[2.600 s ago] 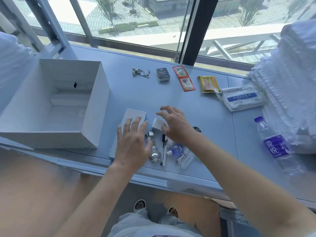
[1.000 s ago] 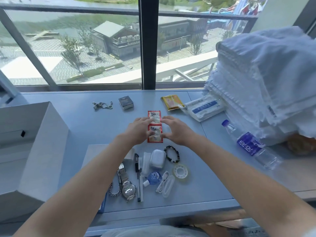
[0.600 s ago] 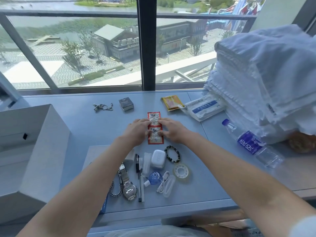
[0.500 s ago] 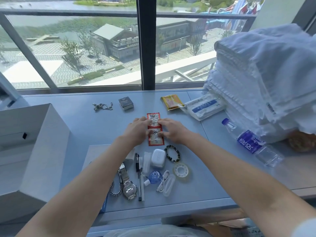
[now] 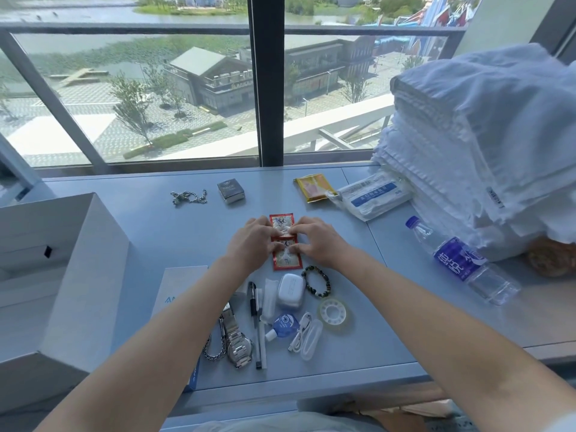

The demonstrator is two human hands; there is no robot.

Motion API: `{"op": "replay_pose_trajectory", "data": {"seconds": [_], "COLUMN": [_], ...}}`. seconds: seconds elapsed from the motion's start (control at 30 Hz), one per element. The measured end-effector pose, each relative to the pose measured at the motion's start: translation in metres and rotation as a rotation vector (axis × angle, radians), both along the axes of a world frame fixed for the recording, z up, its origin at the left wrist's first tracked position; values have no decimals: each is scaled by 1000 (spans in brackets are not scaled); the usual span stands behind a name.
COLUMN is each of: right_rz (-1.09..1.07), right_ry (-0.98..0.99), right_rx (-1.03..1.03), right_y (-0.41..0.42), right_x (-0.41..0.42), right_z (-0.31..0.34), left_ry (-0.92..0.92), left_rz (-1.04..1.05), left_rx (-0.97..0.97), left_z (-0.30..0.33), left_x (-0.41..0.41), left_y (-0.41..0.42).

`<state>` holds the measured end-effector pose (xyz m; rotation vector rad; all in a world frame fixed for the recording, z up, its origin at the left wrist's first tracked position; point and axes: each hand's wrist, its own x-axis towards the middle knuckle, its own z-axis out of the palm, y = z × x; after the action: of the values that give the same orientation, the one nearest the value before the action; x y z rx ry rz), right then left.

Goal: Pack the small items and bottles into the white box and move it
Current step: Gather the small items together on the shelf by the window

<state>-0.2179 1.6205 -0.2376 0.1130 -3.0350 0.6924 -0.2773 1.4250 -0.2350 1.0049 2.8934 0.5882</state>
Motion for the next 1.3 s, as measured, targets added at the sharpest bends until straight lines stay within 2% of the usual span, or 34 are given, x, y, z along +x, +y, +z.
{"op": "replay_pose_trajectory", "data": {"seconds": [0.37, 0.6, 0.7, 0.87, 1.03, 1.3], "right_rz": [-37, -30, -89, -120, -85, -73], "right_ry": [116, 202, 254, 184, 1, -103], "right_rx": [-117, -304, -344, -459, -404, -302], "right_y": [-4, -9, -9, -6, -8, -16], "right_x": [4, 3, 0, -5, -7, -8], "right_z": [-5, 12, 21, 31, 25, 12], "left_ry": [140, 194, 191, 130, 5, -50], "left_rz": [66, 62, 82, 115, 174, 166], "left_rx": [94, 219, 264, 349, 184, -22], "left_z": [2, 21, 33, 42, 30, 8], "left_x": [3, -1, -1, 0, -5, -12], "left_y": [0, 0, 2, 4, -2, -11]}}
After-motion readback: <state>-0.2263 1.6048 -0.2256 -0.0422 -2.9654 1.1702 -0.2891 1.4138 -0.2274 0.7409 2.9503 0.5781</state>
